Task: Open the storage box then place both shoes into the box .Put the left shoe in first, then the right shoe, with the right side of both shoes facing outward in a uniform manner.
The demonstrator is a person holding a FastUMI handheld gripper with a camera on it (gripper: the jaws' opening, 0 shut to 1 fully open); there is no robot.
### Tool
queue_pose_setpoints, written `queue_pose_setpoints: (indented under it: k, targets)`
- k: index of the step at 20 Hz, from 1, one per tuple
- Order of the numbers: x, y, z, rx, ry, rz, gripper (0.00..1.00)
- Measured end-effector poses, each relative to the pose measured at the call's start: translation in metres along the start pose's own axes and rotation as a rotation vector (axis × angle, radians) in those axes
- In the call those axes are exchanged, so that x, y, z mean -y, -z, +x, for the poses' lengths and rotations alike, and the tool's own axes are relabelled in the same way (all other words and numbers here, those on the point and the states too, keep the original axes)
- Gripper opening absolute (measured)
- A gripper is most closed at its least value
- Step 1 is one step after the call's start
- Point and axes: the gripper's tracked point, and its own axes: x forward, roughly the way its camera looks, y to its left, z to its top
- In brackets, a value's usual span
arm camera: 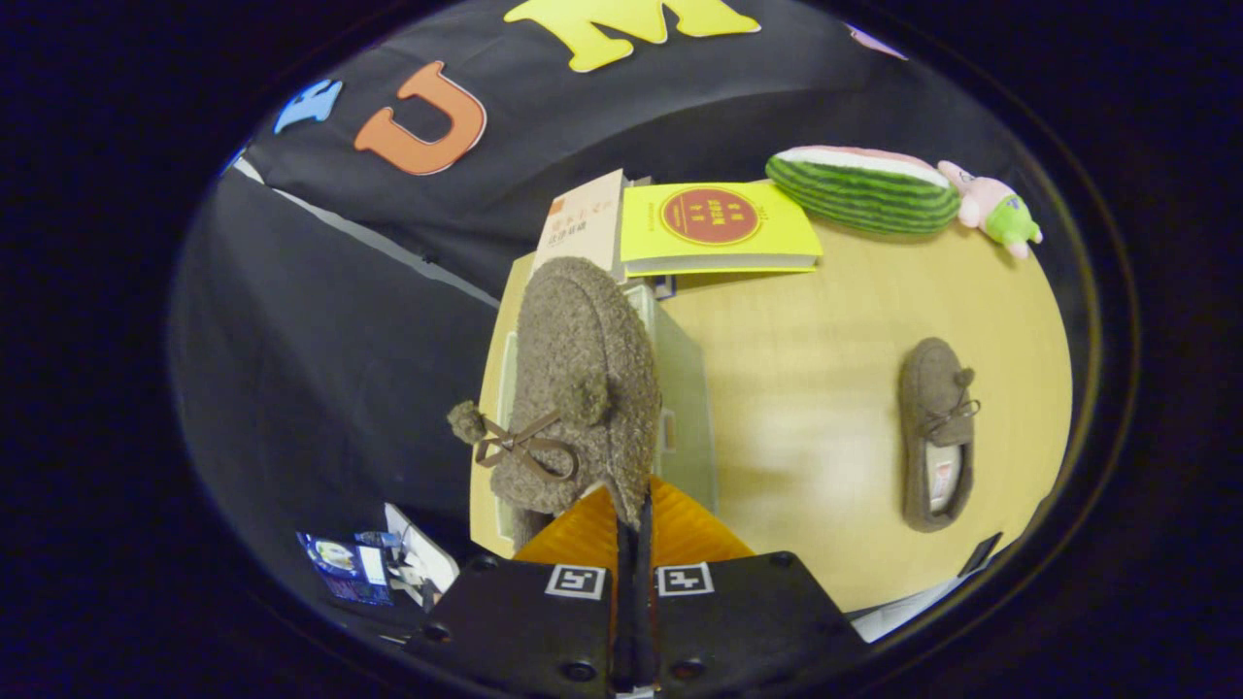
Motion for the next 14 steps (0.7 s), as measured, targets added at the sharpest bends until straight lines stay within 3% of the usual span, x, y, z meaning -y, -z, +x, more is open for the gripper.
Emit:
queue_pose_setpoints:
  k: [4,14]
  targets:
    - [-0.030,0.002,0.045,-0.018,-0.046,0.054,0.06]
    - [-0.048,0.027,0.134,-0.026,0.009,-0.005,0.06]
